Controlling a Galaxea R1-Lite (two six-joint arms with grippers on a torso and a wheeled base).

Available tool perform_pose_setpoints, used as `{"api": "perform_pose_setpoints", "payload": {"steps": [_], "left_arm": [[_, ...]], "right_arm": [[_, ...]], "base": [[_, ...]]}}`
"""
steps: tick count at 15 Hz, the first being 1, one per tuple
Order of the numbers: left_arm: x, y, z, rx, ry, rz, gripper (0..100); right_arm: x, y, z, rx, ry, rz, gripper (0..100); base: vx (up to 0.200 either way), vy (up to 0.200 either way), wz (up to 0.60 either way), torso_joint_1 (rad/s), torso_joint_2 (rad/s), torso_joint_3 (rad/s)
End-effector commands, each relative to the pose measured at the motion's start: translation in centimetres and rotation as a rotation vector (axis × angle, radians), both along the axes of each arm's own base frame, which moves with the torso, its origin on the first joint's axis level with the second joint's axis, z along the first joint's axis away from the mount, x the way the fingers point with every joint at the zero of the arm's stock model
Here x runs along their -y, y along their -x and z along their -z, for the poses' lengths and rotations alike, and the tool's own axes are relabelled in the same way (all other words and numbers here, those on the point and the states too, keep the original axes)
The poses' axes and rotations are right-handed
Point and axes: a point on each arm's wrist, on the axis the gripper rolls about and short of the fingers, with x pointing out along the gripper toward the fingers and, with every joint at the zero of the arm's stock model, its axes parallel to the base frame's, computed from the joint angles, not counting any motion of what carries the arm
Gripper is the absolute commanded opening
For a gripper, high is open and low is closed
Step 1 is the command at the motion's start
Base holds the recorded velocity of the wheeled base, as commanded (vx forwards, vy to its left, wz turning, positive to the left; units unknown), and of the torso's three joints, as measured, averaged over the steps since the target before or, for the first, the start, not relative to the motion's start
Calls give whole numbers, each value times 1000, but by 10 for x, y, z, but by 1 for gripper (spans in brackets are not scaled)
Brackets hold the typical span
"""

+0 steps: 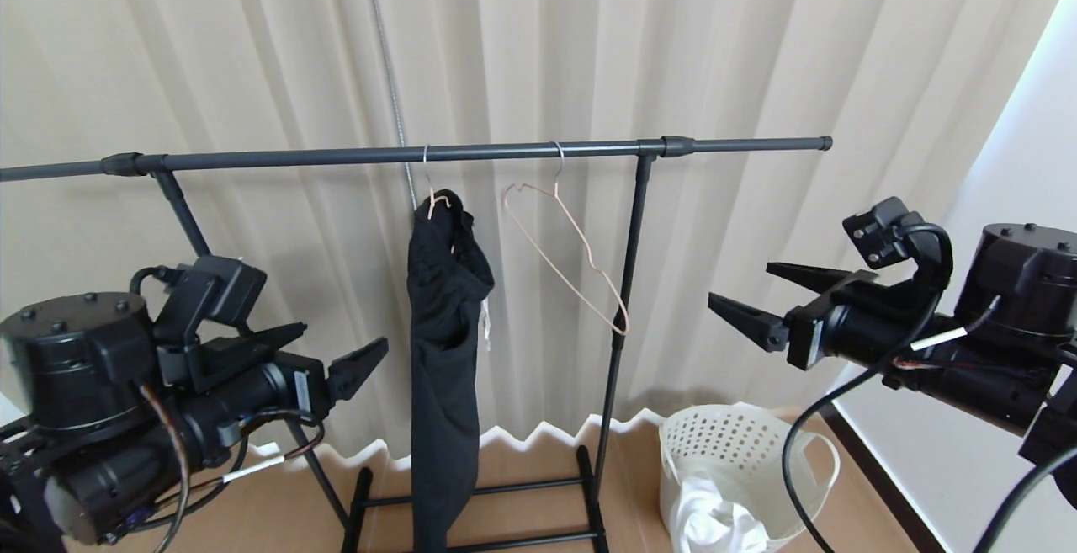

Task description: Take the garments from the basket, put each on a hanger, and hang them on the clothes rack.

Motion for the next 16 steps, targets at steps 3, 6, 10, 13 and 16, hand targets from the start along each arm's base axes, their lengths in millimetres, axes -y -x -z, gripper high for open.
{"api": "perform_pose_setpoints", "payload": {"steps": [3, 6, 10, 13, 16], "left_arm": [[-26, 83, 7, 40, 10, -7, 100], [-39, 124, 18, 39, 19, -20, 100], [-60, 190, 49, -28, -20, -58, 100], [-66, 210, 62, -20, -26, -60, 100], [-66, 214, 63, 16, -21, -126, 100]], "right_arm": [[27, 128, -16, 15, 4, -29, 100], [50, 187, 24, -27, 29, 1, 100], [77, 249, 78, -50, 65, 108, 100], [85, 268, 82, 7, 31, 157, 100], [84, 270, 83, 26, 26, 282, 100]], "base": [[0, 0, 0, 0, 0, 0], [0, 0, 0, 0, 0, 0], [0, 0, 0, 0, 0, 0], [0, 0, 0, 0, 0, 0], [0, 0, 0, 0, 0, 0]]}}
